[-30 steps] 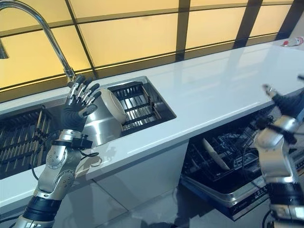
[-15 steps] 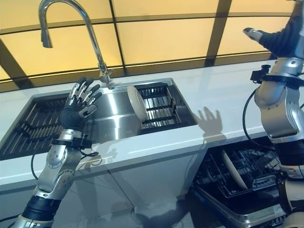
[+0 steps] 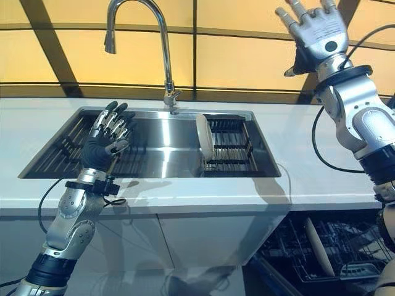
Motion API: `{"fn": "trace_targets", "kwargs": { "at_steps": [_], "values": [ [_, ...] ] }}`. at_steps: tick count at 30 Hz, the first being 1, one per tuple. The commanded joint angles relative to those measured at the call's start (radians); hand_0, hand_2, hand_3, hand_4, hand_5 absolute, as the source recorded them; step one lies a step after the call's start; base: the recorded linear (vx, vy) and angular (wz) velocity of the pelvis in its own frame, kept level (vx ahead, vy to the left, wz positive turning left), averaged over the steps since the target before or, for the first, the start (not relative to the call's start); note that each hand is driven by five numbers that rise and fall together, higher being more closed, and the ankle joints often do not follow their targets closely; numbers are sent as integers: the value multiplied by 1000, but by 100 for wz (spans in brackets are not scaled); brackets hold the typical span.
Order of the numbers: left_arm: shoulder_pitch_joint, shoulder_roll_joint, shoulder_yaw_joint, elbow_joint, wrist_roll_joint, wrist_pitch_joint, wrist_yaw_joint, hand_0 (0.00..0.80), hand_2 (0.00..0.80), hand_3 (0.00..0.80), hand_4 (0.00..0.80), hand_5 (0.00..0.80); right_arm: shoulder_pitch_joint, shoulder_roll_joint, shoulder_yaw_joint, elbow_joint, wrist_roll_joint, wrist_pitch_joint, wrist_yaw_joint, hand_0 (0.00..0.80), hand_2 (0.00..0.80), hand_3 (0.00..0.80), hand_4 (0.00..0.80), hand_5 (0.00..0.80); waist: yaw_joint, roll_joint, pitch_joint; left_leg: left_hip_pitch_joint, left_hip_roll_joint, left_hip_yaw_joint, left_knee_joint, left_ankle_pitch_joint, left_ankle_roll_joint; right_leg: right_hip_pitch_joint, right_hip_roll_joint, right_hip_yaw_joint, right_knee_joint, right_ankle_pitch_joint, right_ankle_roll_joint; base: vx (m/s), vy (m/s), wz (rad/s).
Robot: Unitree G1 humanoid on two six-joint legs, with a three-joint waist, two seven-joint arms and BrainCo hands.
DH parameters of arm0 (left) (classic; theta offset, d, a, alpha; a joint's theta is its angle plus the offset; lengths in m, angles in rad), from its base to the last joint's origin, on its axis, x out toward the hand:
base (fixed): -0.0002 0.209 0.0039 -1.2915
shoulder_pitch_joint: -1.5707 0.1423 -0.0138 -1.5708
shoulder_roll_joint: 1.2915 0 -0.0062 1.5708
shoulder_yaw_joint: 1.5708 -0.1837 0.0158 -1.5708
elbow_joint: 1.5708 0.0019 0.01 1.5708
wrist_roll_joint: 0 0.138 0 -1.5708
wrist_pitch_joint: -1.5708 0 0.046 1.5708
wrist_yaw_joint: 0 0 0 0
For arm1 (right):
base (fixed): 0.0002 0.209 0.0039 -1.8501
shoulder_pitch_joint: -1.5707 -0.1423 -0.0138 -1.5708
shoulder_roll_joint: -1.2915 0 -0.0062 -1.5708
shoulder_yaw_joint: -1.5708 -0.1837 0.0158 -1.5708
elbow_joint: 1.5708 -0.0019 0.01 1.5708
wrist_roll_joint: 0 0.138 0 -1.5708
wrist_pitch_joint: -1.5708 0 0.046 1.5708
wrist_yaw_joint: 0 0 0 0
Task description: Take plates into dishwasher
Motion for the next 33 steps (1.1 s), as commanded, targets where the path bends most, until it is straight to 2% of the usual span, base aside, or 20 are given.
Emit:
{"fn": "trace_targets", "kwargs": {
  "at_steps": [1, 4, 9, 13, 18, 33],
  "values": [
    [9, 79, -6, -31, -42, -30, -24, 0, 0, 0, 0, 0, -200, -90, 94, 65, -48, 12, 24, 0, 0, 0, 0, 0, 37, -33, -28, 6, -65, -16, 1, -78, 72, -54, 59, -12, 10, 10, -17, 82, 16, 25],
    [-15, 90, -30, -24, -50, -53, -26, 0, 0, 0, 0, 0, -279, -82, 172, 124, -61, 20, 18, 0, 0, 0, 0, 0, 46, -36, -6, -24, -67, -28, 1, -68, 72, -82, 61, -6, 10, 17, -16, 19, 13, 13],
    [-125, 107, -83, -2, -45, -118, 9, 0, 0, 0, 0, 0, -392, -41, 275, 169, -101, 92, -2, 0, 0, 0, 0, 0, 54, -35, 79, -120, -71, -49, 1, -39, 76, -172, 66, 10, 10, 37, -14, -145, -2, 18],
    [-161, 120, -96, -7, -41, -146, 33, 0, 0, 0, 0, 0, -440, -37, 337, 178, -85, 128, -20, 0, 0, 0, 0, 0, 55, -44, 132, -159, -64, -45, 1, -32, 74, -211, 71, 20, 10, 45, -14, -95, -21, 13],
    [-164, 114, -104, -12, -28, -160, 46, 0, 0, 0, 0, 0, -494, -14, 400, 201, -90, 122, -17, 0, 0, 0, 0, 0, 61, -53, 169, -175, -56, -40, 1, -30, 70, -225, 74, 21, 10, 50, -19, -8, -1, 4],
    [-197, 133, -115, -10, -33, -190, 23, 0, 0, 0, 0, 0, -506, 37, 444, 251, -90, 108, -20, 0, 0, 0, 0, 0, 83, -76, 219, -199, -61, -45, 1, -29, 61, -250, 76, -14, 10, 55, -26, -5, -7, 5]
  ]
}}
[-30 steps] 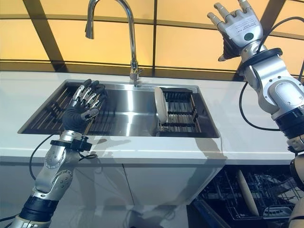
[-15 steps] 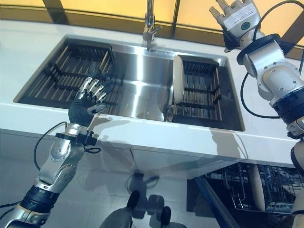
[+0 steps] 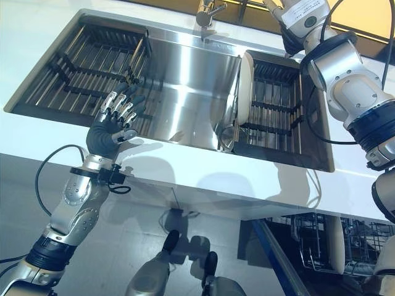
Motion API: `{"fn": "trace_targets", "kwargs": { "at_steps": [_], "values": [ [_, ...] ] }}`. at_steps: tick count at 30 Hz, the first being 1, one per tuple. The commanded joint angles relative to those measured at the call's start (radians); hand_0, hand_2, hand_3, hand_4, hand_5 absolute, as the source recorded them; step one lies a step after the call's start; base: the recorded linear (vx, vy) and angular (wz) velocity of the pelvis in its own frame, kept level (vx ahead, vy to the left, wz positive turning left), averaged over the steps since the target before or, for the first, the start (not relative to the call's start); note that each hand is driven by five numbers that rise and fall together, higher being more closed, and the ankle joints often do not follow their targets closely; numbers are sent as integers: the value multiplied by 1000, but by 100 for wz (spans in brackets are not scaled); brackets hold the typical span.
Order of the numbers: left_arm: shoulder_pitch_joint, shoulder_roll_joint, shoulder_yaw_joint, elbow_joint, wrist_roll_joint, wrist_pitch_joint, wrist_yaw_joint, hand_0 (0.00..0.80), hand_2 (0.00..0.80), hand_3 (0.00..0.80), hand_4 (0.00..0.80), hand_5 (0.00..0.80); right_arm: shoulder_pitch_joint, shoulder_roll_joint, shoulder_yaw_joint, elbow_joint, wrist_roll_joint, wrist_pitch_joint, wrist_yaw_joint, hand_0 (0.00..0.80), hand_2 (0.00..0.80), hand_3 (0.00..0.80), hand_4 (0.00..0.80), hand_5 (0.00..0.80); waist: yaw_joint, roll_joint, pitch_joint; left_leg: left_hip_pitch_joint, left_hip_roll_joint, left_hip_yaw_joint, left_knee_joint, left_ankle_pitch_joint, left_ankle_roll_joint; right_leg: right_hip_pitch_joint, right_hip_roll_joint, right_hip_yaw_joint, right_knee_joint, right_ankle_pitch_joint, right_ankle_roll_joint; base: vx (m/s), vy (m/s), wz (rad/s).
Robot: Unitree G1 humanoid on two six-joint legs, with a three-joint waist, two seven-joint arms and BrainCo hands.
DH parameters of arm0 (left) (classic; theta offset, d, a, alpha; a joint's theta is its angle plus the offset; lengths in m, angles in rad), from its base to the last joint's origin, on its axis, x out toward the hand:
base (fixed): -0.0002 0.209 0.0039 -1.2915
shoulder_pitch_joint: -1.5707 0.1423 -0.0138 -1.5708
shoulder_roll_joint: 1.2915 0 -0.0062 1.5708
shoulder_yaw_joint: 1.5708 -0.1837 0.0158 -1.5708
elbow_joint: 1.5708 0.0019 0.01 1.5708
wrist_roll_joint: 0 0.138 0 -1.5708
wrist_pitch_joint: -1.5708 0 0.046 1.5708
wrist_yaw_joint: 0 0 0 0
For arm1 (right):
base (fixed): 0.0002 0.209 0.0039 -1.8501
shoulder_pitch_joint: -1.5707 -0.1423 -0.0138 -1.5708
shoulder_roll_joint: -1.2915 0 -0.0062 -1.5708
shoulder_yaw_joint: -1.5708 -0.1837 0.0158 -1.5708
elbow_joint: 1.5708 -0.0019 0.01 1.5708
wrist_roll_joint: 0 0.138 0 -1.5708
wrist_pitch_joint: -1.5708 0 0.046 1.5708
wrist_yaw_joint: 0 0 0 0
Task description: Take plates into dishwasher
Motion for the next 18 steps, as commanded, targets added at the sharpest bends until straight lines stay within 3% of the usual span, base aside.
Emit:
{"fn": "trace_targets", "kwargs": {
  "at_steps": [1, 18],
  "values": [
    [-52, 36, 25, -33, -4, -81, -18, 0, 0, 0, 0, 0, -176, -19, 91, 19, -30, 30, -12, 0, 0, 0, 0, 0, 1, -22, -11, 41, -56, 46, -12, -99, 81, -65, 56, 4, 4, 30, -22, -16, 3, 6],
    [-77, 39, 21, -42, -35, -100, -27, 0, 0, 0, 0, 0, -194, 3, 143, -6, -59, -82, 35, 0, 0, 0, 0, 0, 12, -35, 4, 40, -57, 46, -12, -104, 75, -68, 55, -23, 7, 24, -27, -1, 0, 0]
  ]
}}
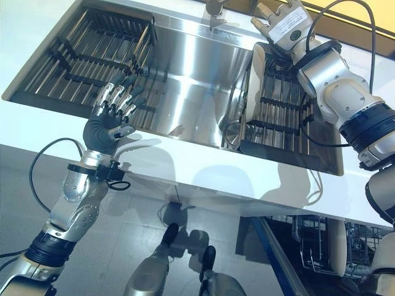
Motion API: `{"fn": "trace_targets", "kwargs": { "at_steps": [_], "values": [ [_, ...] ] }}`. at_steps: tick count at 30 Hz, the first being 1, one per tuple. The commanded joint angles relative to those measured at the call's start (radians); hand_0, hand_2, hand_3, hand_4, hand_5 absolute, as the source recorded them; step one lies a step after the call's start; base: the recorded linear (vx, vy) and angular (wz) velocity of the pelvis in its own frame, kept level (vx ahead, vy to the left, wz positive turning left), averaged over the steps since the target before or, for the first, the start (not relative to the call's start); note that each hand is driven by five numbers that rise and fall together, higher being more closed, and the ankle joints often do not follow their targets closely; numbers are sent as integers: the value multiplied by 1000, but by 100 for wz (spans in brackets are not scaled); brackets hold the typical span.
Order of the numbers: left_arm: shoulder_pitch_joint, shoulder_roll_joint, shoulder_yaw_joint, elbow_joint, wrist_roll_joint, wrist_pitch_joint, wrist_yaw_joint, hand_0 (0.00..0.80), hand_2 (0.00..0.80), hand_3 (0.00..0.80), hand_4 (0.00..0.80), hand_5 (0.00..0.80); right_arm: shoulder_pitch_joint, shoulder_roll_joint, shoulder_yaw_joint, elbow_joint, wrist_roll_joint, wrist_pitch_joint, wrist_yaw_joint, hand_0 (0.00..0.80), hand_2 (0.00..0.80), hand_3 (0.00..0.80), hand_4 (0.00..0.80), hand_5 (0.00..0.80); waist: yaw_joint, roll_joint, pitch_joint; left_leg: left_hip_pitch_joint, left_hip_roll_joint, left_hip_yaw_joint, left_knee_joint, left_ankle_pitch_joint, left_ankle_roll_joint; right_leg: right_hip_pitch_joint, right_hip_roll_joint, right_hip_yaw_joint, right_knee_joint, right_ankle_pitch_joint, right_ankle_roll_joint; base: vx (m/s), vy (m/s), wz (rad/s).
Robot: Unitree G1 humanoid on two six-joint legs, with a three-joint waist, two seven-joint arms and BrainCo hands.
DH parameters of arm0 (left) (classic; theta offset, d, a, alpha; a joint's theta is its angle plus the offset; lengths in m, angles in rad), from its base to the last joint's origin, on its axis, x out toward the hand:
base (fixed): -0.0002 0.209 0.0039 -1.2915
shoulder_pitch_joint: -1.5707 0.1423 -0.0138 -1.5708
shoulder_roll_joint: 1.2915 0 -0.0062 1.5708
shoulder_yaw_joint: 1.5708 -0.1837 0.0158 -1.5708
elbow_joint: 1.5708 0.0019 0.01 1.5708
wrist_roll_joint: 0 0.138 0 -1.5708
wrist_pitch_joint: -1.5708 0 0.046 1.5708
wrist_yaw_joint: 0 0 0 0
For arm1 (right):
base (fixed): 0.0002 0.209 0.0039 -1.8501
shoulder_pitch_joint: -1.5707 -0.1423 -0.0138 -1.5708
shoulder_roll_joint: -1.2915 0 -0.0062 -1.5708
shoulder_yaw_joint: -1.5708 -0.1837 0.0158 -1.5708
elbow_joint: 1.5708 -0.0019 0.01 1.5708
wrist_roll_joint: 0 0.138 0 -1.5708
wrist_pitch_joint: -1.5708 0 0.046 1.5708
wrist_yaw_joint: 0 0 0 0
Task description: Take plates into dishwasher
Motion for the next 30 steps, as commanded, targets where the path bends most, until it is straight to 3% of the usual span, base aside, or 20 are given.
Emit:
{"fn": "trace_targets", "kwargs": {
  "at_steps": [1, 15, 27, 28, 29, 30],
  "values": [
    [-44, 30, 33, -45, -9, -61, -10, 0, 0, 0, 0, 0, -192, -31, 100, -10, -28, 1, 8, 0, 0, 0, 0, 0, 5, -24, -18, 53, -56, 53, -12, -105, 76, -59, 54, -18, 7, 24, -27, 0, 0, 0],
    [-38, 43, 35, -52, -10, -67, -8, 0, 0, 0, 0, 0, -186, -25, 143, -20, -80, -56, 88, 0, 0, 0, 0, 0, 15, -36, -18, 53, -54, 47, -12, -101, 72, -55, 52, -37, 6, 25, -27, -1, -1, 0],
    [-28, 54, 40, -56, -21, -78, -8, 0, 0, 0, 0, 0, -169, -26, 172, -38, -223, -144, 146, 0, 0, 0, 0, 0, 20, -40, -16, 47, -54, 45, -12, -97, 71, -59, 50, -44, 6, 25, -27, 0, 0, 0],
    [-27, 55, 40, -56, -21, -78, -9, 0, 0, 0, 0, 0, -168, -26, 176, -38, -221, -141, 155, 129, 129, 129, 129, 129, 20, -40, -16, 47, -54, 46, -12, -97, 71, -58, 49, -46, 6, 25, -27, 0, 0, 0],
    [-28, 57, 39, -57, -21, -78, -8, 0, 0, 0, 0, 0, -167, -25, 180, -33, -226, -135, 169, 671, 671, 671, 671, 671, 21, -40, -15, 47, -53, 46, -12, -96, 70, -58, 49, -47, 6, 25, -27, 0, 0, 0],
    [-27, 58, 39, -55, -21, -80, -9, 0, 0, 0, 0, 0, -167, -25, 183, -29, -231, -133, 175, 800, 800, 800, 800, 800, 22, -40, -15, 47, -53, 46, -12, -95, 69, -58, 49, -48, 6, 26, -27, 0, 0, 0]
  ]
}}
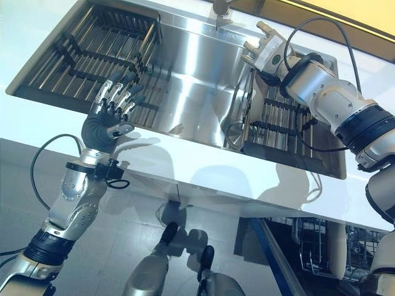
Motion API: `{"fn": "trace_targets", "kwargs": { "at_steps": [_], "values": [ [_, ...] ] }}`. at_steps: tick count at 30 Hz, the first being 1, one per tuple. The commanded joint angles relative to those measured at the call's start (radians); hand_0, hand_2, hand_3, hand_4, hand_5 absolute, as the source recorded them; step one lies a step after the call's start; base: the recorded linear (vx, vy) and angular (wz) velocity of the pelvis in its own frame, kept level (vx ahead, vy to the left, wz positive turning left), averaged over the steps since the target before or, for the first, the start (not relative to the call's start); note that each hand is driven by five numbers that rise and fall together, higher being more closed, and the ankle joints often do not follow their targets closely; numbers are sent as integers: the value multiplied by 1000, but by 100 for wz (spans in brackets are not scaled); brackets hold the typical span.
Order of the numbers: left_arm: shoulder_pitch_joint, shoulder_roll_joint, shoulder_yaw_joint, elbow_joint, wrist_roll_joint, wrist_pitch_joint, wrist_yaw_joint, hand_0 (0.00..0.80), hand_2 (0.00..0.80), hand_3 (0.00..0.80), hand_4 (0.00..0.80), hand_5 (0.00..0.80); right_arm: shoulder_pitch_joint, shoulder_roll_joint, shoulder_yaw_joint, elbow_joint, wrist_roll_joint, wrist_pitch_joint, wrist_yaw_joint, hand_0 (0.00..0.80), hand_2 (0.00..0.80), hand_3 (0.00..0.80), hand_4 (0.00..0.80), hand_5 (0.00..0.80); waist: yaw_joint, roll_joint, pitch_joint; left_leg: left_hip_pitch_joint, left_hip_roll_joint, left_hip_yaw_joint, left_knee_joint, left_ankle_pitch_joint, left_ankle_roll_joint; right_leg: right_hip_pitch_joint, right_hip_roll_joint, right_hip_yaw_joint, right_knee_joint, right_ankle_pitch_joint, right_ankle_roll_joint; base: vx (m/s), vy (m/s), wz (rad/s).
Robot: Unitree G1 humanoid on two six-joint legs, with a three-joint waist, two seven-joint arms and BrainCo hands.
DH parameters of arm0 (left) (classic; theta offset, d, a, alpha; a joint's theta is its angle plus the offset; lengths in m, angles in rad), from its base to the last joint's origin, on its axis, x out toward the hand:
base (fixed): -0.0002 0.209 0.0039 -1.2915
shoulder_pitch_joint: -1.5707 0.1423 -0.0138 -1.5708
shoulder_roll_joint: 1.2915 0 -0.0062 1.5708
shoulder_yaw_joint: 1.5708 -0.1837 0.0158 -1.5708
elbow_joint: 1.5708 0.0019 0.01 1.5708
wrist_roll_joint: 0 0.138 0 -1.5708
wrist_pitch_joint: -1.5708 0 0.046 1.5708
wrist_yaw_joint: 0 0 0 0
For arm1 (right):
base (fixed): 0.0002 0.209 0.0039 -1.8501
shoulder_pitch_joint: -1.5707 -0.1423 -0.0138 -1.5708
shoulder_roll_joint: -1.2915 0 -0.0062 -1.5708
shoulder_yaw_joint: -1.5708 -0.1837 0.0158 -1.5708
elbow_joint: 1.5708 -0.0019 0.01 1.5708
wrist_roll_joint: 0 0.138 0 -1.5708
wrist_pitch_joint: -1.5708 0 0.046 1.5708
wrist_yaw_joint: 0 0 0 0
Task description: Take plates into dishwasher
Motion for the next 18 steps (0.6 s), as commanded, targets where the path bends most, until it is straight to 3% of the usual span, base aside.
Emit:
{"fn": "trace_targets", "kwargs": {
  "at_steps": [1, 18],
  "values": [
    [-18, 36, 39, -52, -21, -75, -11, 0, 0, 0, 0, 0, -146, -27, 117, 9, -39, 1, 37, 800, 800, 800, 800, 800, 6, -28, -21, 47, -53, 50, -13, -96, 70, -60, 48, -38, 5, 27, -27, 0, 0, 0],
    [-10, 45, 54, -54, -37, -85, -17, 0, 0, 0, 0, 0, -168, -32, 141, 72, 12, 0, -2, 800, 800, 800, 800, 800, 9, -28, -32, 48, -52, 51, -13, -96, 68, -56, 46, -42, 4, 27, -27, 0, 0, 0]
  ]
}}
